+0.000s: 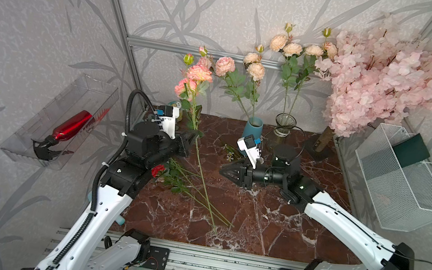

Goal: Place the pink flowers into the vase
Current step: Pick up the flower at the center of the board.

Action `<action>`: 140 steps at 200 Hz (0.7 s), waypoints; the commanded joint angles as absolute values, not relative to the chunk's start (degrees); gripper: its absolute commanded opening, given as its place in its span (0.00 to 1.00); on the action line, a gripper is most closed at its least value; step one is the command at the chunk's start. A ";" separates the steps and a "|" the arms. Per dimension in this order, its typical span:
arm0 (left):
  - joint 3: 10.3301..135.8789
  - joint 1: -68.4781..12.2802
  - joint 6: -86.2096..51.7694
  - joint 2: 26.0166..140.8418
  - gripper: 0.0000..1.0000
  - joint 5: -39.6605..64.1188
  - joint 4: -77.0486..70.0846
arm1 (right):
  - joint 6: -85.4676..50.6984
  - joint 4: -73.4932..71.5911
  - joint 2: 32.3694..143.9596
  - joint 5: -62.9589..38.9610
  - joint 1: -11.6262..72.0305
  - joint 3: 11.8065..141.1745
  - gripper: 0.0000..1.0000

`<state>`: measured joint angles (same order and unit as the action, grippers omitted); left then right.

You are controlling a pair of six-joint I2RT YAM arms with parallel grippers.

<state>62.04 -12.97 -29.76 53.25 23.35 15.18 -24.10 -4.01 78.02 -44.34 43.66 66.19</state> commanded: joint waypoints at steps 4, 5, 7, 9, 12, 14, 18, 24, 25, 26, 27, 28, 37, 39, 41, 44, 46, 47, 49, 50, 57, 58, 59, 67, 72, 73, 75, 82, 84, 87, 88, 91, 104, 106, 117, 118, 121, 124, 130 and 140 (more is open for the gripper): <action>61.35 -11.20 -36.23 54.03 0.00 32.23 5.93 | -29.41 -12.91 79.33 -49.77 43.77 66.71 0.28; 61.35 -11.18 -36.40 54.08 0.00 32.38 5.73 | -29.43 -13.00 79.35 -49.80 43.77 66.71 0.28; 61.35 -11.04 -36.67 54.17 0.00 32.64 5.54 | -29.44 -13.14 79.36 -49.89 43.77 66.71 0.28; 61.28 -10.93 -37.03 54.28 0.00 32.99 5.10 | -29.44 -13.22 79.43 -49.96 43.77 66.73 0.28; 61.26 -10.83 -37.57 54.31 0.00 33.47 4.53 | -29.47 -13.40 79.45 -50.00 43.77 66.77 0.28; 61.26 -10.75 -37.89 54.38 0.00 33.79 4.21 | -29.45 -13.50 79.45 -49.96 43.77 66.75 0.28; 61.26 -10.58 -38.45 54.55 0.00 34.47 3.66 | -29.39 -13.58 79.45 -49.94 43.77 66.74 0.28; 61.26 -10.41 -39.28 54.71 0.00 35.39 2.86 | -29.10 -13.53 79.45 -49.87 43.77 66.83 0.28; 61.26 -10.39 -39.41 54.73 0.00 35.54 2.75 | -29.10 -13.53 79.45 -49.90 43.77 66.86 0.28; 61.26 -10.38 -39.53 54.74 0.00 35.65 2.69 | -29.05 -13.53 79.45 -49.91 43.77 66.83 0.28; 61.30 -10.38 -39.67 54.79 0.00 35.80 2.58 | -28.98 -13.49 79.45 -49.92 43.77 66.86 0.28; 61.33 -10.33 -39.79 54.86 0.00 35.96 2.43 | -28.95 -13.51 79.45 -49.92 43.77 66.87 0.28; 61.48 -10.28 -40.66 55.05 0.00 37.11 1.78 | -28.55 -13.33 79.53 -49.84 43.73 67.03 0.28; 61.51 -10.28 -40.84 55.07 0.00 37.34 1.68 | -28.54 -13.22 79.61 -49.79 43.71 67.05 0.28; 61.52 -10.28 -40.97 55.16 0.00 37.57 1.47 | -28.49 -13.26 79.62 -49.76 43.69 67.06 0.27; 61.52 -10.28 -41.17 55.19 0.00 37.93 1.25 | -28.48 -13.27 79.71 -49.75 43.68 67.20 0.27; 61.52 -10.28 -41.38 55.19 0.00 38.20 1.06 | -28.52 -13.38 79.78 -49.70 43.68 67.23 0.27; 61.48 -10.28 -41.48 55.24 0.00 38.39 1.01 | -28.54 -13.37 79.75 -49.72 43.68 67.23 0.27; 61.49 -10.28 -41.61 55.27 0.00 38.65 0.78 | -28.49 -13.49 79.83 -49.74 43.68 67.26 0.27; 61.46 -10.28 -41.77 55.28 0.00 38.75 0.70 | -28.53 -13.51 79.82 -49.74 43.68 67.29 0.27; 61.35 -10.28 -42.25 55.34 0.00 39.70 0.21 | -28.52 -13.73 80.04 -49.53 43.62 67.42 0.27; 61.35 -10.28 -42.35 55.36 0.00 39.80 0.19 | -28.50 -13.76 80.05 -49.51 43.60 67.50 0.27; 61.35 -10.28 -42.40 55.32 0.00 39.85 0.14 | -28.49 -13.78 80.10 -49.50 43.60 67.55 0.27; 61.43 -10.26 -42.71 55.26 0.00 40.61 0.21 | -28.59 -14.09 80.36 -49.23 43.43 67.67 0.26; 61.52 -10.28 -42.71 55.27 0.00 41.09 0.36 | -28.62 -14.19 80.62 -49.19 43.25 67.92 0.26; 61.56 -10.28 -42.67 55.28 0.00 41.11 0.45 | -28.64 -14.22 80.61 -49.16 43.25 67.93 0.26; 61.60 -10.28 -42.64 55.24 0.00 41.35 0.70 | -28.52 -14.10 80.73 -49.14 43.18 68.08 0.26; 61.73 -10.27 -42.50 55.07 0.00 41.95 1.26 | -28.18 -13.70 81.05 -48.89 42.92 68.36 0.25; 61.71 -10.28 -42.46 55.03 0.00 42.04 1.33 | -28.12 -13.60 81.15 -48.81 42.85 68.49 0.25; 61.66 -10.28 -42.45 54.88 0.00 42.23 1.36 | -27.99 -13.28 81.27 -48.66 42.69 68.72 0.24; 61.63 -10.28 -42.45 54.86 0.00 42.30 1.38 | -27.85 -13.19 81.33 -48.63 42.61 68.81 0.24; 61.61 -10.28 -42.37 54.70 0.00 42.36 1.60 | -27.79 -12.98 81.46 -48.67 42.50 69.06 0.24; 61.52 -10.28 -42.27 54.20 0.00 43.13 2.02 | -27.90 -13.24 81.95 -48.97 41.97 69.68 0.24; 61.52 -10.28 -42.34 54.22 0.00 43.28 2.02 | -27.96 -13.33 82.05 -48.96 41.94 69.78 0.24; 61.52 -10.28 -42.65 54.14 0.00 44.24 1.81 | -28.18 -13.73 82.63 -49.49 41.85 70.52 0.23; 61.52 -10.28 -42.68 54.14 0.00 44.36 1.79 | -28.29 -13.85 82.71 -49.58 41.84 70.64 0.23; 61.46 -10.28 -42.96 54.22 0.00 44.79 1.43 | -28.51 -14.15 82.95 -49.83 41.84 70.80 0.23; 61.39 -10.28 -43.28 54.23 0.00 45.01 0.96 | -28.89 -14.56 83.15 -50.10 41.84 71.02 0.22; 61.27 -10.28 -43.86 54.28 0.00 45.45 0.27 | -29.68 -15.52 83.67 -50.76 41.84 71.38 0.23; 61.09 -10.28 -44.48 54.47 0.00 45.99 -0.57 | -31.11 -17.16 84.56 -51.57 41.79 71.89 0.23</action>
<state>61.32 -10.41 -42.30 55.37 42.19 3.86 -28.73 -12.47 83.02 -49.01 41.98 69.28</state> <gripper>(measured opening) 0.069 0.226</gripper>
